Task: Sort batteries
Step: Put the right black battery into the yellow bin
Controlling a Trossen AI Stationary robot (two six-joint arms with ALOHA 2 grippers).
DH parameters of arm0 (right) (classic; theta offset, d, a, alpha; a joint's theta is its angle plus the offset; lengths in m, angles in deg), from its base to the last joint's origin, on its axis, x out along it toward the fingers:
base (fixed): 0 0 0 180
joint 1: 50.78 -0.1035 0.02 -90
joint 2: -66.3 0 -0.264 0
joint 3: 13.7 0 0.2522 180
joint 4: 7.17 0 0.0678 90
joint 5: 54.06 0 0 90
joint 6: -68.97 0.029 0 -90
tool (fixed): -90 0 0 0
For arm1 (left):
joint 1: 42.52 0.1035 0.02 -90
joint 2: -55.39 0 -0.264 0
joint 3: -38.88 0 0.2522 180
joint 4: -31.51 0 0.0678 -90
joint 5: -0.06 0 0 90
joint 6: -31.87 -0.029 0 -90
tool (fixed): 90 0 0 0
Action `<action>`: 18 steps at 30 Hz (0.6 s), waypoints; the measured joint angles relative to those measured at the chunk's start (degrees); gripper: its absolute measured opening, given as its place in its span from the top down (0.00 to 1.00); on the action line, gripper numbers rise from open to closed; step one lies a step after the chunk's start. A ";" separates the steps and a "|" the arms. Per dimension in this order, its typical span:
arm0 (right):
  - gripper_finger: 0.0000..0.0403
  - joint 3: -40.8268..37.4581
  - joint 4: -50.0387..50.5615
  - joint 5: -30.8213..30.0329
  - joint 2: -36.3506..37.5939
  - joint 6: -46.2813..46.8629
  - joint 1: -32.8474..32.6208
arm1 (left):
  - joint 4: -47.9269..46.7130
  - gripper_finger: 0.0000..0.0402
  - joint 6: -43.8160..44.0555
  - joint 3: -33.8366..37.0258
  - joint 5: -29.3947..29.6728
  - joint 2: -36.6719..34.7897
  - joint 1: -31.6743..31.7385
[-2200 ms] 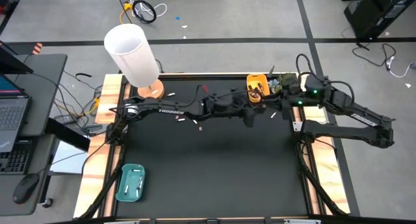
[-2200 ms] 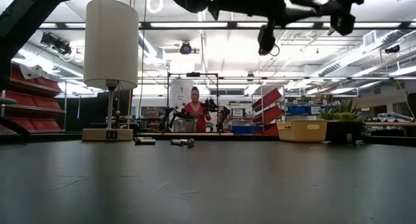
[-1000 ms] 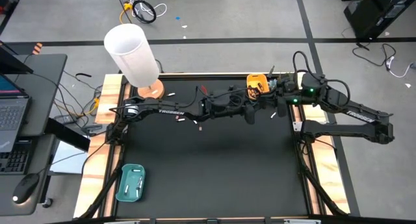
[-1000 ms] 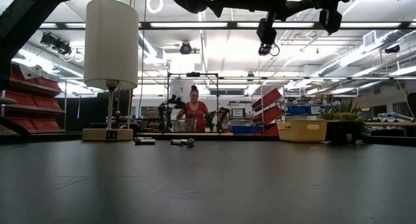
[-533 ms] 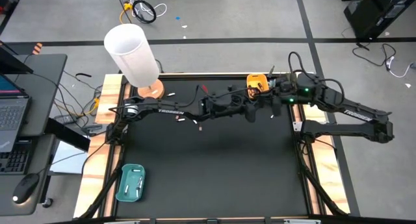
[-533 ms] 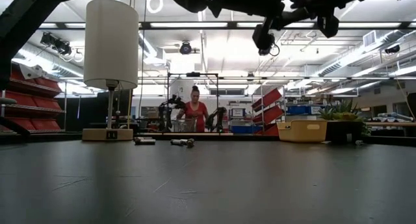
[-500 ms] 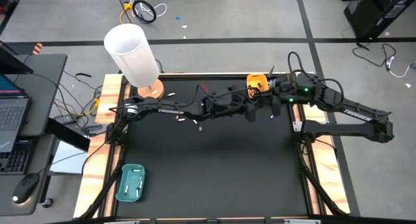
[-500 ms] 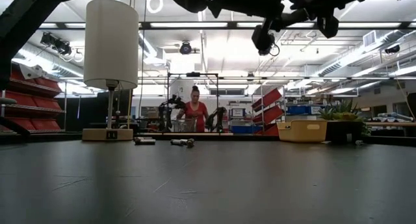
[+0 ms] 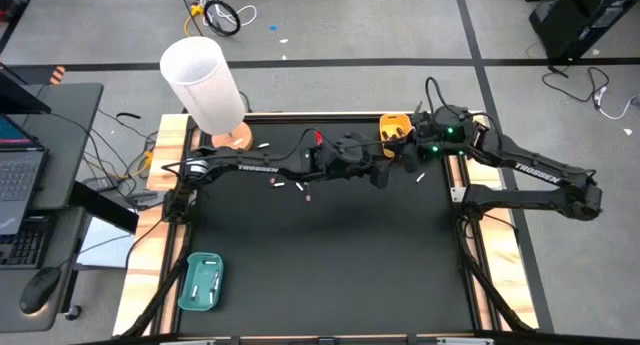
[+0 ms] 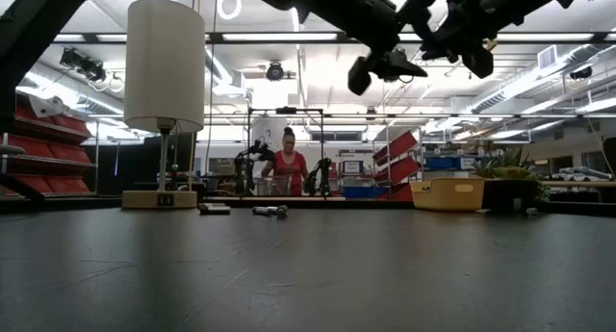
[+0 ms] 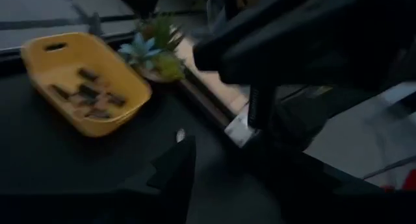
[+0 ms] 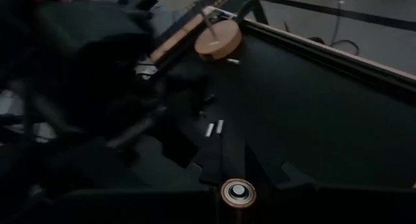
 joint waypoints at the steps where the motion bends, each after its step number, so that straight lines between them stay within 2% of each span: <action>1: 0.92 0.01 0.02 -0.02 -0.55 -0.01 0.56 | -2.19 0.52 -1.10 0.04 0.02 -0.64 0.02; 10: 0.92 0.03 -0.03 -1.11 -9.51 -0.18 8.16 | -16.79 0.58 -10.29 -0.02 -2.81 -6.42 0.22; 18: 0.92 0.03 -0.66 -6.43 -22.08 -1.02 13.40 | -32.46 0.62 -14.53 0.05 -2.98 -8.34 -0.22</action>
